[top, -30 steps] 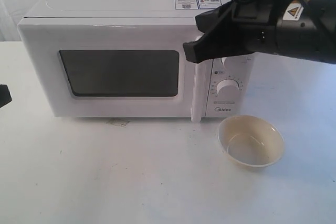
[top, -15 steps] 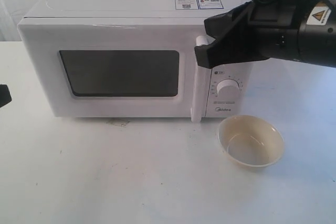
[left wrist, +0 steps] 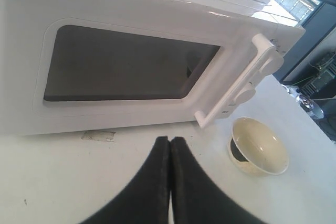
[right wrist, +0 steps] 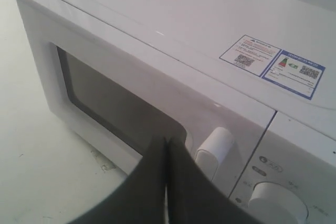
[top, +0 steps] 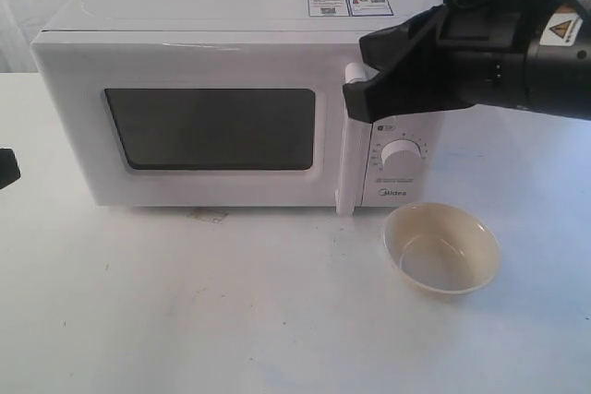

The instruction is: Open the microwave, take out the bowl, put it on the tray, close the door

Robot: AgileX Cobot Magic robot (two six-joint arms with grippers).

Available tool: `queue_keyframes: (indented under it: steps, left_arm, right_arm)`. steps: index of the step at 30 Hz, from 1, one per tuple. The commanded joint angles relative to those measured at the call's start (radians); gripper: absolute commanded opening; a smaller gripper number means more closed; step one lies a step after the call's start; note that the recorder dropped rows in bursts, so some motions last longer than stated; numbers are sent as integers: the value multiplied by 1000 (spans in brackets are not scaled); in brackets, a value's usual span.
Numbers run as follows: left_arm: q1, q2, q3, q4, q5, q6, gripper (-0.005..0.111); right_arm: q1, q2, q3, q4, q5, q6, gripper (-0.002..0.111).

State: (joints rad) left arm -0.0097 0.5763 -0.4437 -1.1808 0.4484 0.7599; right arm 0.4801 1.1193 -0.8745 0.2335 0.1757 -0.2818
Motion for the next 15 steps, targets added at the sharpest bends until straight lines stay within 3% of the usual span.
queue_keyframes:
  steps: [1,5,15]
  left_arm:
    - [-2,-7,3,-15,6,3,0]
    - [-2,-7,3,-15,2,3,0]
    - [-2,-7,3,-15,-15,3,0]
  right_arm:
    - [-4,-59,25,-7,1,-38,0]
    - [-57,-180,91,-33,-4,-38,0]
    - [-404,-704,514,-58,-33,-58,0]
